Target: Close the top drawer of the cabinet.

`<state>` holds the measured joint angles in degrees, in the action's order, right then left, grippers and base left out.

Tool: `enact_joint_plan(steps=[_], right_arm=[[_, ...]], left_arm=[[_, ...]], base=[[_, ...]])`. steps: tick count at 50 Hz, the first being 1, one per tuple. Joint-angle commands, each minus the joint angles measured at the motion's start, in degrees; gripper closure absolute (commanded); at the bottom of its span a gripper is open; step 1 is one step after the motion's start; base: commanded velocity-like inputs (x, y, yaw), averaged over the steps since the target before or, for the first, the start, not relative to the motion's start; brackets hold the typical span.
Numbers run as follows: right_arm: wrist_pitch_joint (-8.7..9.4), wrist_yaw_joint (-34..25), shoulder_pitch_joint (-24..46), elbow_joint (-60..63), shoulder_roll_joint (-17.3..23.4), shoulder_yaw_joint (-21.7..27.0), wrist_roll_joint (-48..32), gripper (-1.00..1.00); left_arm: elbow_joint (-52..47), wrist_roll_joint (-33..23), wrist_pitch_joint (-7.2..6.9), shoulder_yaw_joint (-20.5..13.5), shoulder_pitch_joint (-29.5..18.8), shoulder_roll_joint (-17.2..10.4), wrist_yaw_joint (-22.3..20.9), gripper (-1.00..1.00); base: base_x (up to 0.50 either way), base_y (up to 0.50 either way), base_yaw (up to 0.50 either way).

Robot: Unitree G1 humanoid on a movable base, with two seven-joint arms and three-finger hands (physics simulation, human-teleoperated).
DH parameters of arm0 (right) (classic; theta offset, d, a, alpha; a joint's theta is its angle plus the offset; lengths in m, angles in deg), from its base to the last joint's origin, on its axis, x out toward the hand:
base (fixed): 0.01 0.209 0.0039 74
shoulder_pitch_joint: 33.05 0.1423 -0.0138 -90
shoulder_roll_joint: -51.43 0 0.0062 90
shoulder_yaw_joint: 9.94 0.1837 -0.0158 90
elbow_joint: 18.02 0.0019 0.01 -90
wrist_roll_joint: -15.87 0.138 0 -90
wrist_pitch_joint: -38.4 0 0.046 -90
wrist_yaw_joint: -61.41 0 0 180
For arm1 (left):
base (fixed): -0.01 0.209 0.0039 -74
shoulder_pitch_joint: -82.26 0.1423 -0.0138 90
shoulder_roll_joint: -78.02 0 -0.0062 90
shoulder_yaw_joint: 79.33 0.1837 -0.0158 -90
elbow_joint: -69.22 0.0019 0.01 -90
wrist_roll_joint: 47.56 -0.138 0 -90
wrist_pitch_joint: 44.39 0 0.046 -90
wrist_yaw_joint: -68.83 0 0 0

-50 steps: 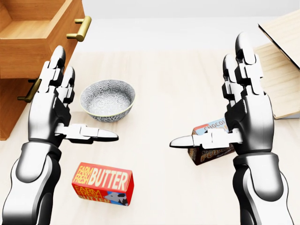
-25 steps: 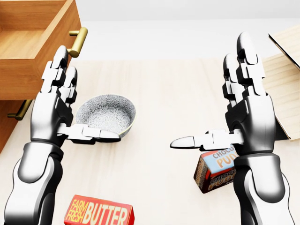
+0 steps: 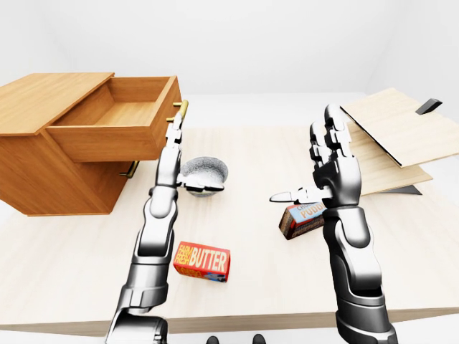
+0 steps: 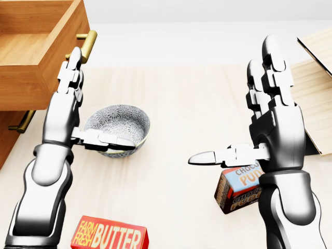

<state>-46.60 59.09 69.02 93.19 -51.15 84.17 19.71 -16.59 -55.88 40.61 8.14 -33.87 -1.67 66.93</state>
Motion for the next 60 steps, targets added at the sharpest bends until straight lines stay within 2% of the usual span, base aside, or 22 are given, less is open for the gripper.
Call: enact_joint_plan(steps=[1, 9, 17, 24, 33, 48, 60], right_arm=[[0.0, -0.3, -0.27, 0.03, 0.01, 0.07, -0.01, -1.0], [0.0, -0.44, -0.32, -0.24, -0.01, -0.05, -0.16, -1.0], [0.0, -0.39, -0.45, -0.1, -0.05, -0.08, -0.21, -1.0], [0.0, -0.39, -0.65, 0.03, -0.16, -0.2, -0.35, -1.0], [0.0, -0.46, -0.81, 0.09, -0.14, -0.11, -0.34, -1.0], [0.0, -0.52, -0.71, -0.38, -0.21, -0.32, -0.48, -1.0], [0.0, -0.21, -0.35, -0.21, -0.37, -0.55, -0.66, -1.0]], left_arm=[[10.83, -13.57, 0.0, 0.2, -7.71, -2.42, 7.01, -1.0], [19.27, -17.01, 0.0, -0.51, -11.3, -3.4, 10.44, -1.0], [26.9, -17.97, 0.0, -0.93, -14.4, -4.77, 13.27, -1.0], [31.46, -18.34, 0.0, -1.61, -14.46, -6.19, 16.12, -1.0], [30.19, -18.26, 0.0, -2.59, -13.09, -7.86, 17.33, -1.0], [20.34, -16.78, 0.0, -6.38, -8.0, -11.5, 17.06, -1.0], [19.6, -15.74, 0.0, -7.51, -9.27, -13.71, 17.8, -1.0]], base=[[0.0, 0.0, 0.0], [0.0, 0.0, 0.0], [0.0, 0.0, 0.0], [0.0, 0.0, 0.0], [0.0, 0.0, 0.0], [0.0, 0.0, 0.0], [0.0, 0.0, 0.0]])
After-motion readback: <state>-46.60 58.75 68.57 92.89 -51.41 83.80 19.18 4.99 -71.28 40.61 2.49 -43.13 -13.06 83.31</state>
